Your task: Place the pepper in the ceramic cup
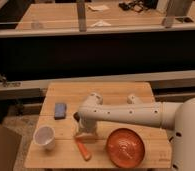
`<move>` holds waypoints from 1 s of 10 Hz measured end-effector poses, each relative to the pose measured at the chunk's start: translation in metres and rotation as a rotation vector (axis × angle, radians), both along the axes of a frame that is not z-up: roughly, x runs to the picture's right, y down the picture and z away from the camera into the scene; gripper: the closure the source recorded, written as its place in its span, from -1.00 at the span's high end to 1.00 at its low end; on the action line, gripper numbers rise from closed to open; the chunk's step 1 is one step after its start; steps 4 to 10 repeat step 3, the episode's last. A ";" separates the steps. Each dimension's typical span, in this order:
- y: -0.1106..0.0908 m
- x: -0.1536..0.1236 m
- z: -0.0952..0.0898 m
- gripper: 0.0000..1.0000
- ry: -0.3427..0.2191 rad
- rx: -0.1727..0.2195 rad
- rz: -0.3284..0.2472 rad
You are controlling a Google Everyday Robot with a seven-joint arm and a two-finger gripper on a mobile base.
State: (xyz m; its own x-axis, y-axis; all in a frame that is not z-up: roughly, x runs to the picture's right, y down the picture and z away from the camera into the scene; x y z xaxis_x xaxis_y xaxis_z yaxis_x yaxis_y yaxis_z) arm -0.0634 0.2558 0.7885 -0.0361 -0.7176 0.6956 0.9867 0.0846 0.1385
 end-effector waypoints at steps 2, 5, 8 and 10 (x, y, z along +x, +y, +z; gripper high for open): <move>-0.001 0.001 0.000 0.60 -0.004 0.001 -0.004; -0.002 0.000 0.000 0.60 -0.008 0.000 -0.009; -0.002 0.000 0.000 0.60 -0.008 0.000 -0.009; -0.002 0.000 0.000 0.60 -0.008 0.000 -0.009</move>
